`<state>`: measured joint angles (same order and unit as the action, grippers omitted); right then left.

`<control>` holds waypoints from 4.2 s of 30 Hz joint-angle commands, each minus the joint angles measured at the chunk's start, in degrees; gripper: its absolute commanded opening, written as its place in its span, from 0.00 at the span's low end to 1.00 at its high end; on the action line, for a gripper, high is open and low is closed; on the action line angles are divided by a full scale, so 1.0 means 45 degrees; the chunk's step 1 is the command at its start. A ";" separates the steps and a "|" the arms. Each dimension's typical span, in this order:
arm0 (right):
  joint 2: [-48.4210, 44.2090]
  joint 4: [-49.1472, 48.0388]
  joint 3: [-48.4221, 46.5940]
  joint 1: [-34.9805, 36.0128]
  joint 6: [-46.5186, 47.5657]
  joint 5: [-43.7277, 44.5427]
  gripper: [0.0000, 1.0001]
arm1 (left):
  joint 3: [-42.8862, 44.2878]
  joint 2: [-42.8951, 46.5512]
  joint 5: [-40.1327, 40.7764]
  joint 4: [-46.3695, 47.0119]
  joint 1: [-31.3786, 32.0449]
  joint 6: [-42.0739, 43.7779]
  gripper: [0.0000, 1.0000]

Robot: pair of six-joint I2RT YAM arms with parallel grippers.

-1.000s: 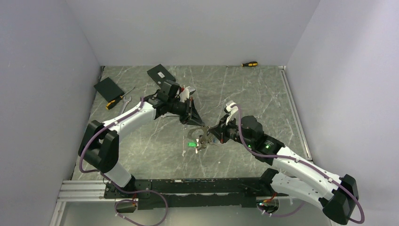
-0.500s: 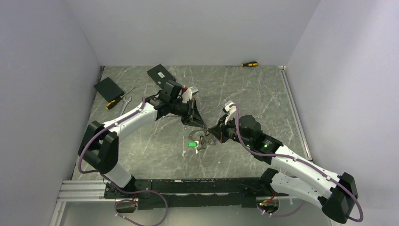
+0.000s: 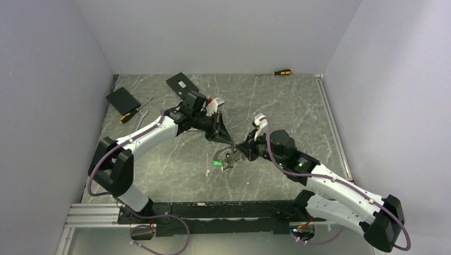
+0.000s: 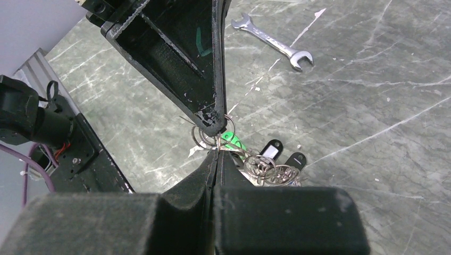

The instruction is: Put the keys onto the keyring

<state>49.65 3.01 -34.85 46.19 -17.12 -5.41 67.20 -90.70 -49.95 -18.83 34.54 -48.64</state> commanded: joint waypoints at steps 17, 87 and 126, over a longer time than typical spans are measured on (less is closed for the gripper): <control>-0.0532 -0.0577 0.0477 -0.0021 -0.0296 -0.0515 0.00 | 0.0517 0.0746 0.0052 0.0668 0.0077 0.0026 0.00; -0.3572 0.0227 0.0334 -0.0005 0.0801 -0.3100 0.00 | -0.0807 -0.1173 -0.8252 0.8359 0.0077 -0.7370 0.00; -0.4118 -0.1687 0.1277 -0.0011 0.0224 -0.3426 0.00 | 0.2438 -0.2416 -0.8035 -0.3204 0.0954 0.2193 0.00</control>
<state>32.01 0.60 -28.86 46.19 -14.61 -18.59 74.56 -100.44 -84.62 -29.50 38.61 -44.82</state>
